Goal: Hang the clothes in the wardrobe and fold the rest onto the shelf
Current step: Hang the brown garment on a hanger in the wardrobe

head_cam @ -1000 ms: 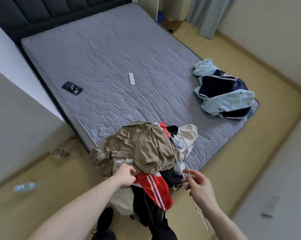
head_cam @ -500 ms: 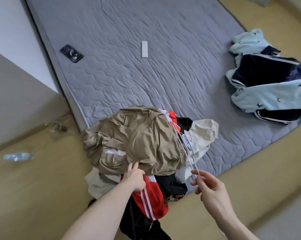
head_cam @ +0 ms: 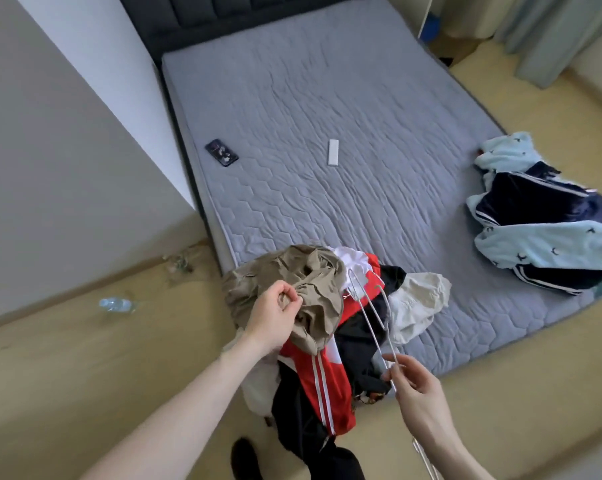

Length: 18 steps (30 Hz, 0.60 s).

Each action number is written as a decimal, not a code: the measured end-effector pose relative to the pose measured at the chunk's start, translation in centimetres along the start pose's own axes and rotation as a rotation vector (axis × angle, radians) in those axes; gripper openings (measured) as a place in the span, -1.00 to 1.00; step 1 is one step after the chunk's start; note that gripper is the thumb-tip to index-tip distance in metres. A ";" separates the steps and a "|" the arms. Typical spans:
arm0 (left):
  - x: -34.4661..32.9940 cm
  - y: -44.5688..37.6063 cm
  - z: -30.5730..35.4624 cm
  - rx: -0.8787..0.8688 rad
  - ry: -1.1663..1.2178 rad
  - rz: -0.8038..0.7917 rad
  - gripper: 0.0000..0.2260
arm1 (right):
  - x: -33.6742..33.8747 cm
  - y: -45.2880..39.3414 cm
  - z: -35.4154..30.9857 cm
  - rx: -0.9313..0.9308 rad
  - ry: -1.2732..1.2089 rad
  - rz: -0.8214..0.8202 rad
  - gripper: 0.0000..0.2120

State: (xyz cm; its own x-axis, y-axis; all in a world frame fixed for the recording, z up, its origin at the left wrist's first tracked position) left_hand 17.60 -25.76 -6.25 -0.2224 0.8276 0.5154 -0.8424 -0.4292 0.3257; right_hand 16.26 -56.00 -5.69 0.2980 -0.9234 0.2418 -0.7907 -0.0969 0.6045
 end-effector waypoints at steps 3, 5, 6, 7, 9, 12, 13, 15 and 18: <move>6.8 3.5 3.7 -0.040 0.202 0.050 -0.80 | -2.1 4.5 -4.0 0.092 0.012 -0.036 -0.89; 11.2 6.5 6.0 -0.058 0.356 0.060 -0.80 | -4.4 8.1 -6.7 0.176 0.028 -0.099 -0.84; 13.4 8.1 7.0 -0.068 0.434 0.066 -0.81 | -5.8 10.0 -7.9 0.216 0.038 -0.129 -0.75; 15.5 9.8 7.9 -0.080 0.502 0.072 -0.81 | -7.4 11.9 -9.1 0.253 0.042 -0.157 -0.66; 19.2 13.1 9.5 -0.111 0.596 0.067 -0.82 | -11.1 15.2 -11.0 0.326 0.095 -0.214 -0.49; 22.6 17.1 10.9 -0.152 0.649 0.007 -0.82 | -16.8 18.8 -13.4 0.428 0.163 -0.235 -0.25; 23.5 18.2 11.1 -0.153 0.667 -0.009 -0.81 | -18.4 19.7 -14.2 0.468 0.172 -0.220 -0.26; 25.4 20.0 11.3 -0.171 0.691 -0.029 -0.82 | -20.7 21.5 -16.3 0.547 0.144 -0.193 -0.50; 29.7 21.8 10.8 -0.238 0.607 0.017 -0.83 | -22.2 23.2 -18.8 0.643 0.078 -0.173 -0.80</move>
State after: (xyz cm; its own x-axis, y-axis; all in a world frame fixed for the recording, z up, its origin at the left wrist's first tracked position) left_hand -2.05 -14.46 24.67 -0.4157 0.9085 -0.0431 -0.9064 -0.4100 0.1015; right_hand 1.40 -30.75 17.24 0.4678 -0.8476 0.2504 -0.8821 -0.4655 0.0722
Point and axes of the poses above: each hand's wrist, its own y-axis away from the middle knuckle, its own x-axis out of the back of the hand, z = x × y, the point moved 6 cm from there along -y, towards the middle knuckle, and after that the axes turned 1 degree about -y, right-handed, at the moved point
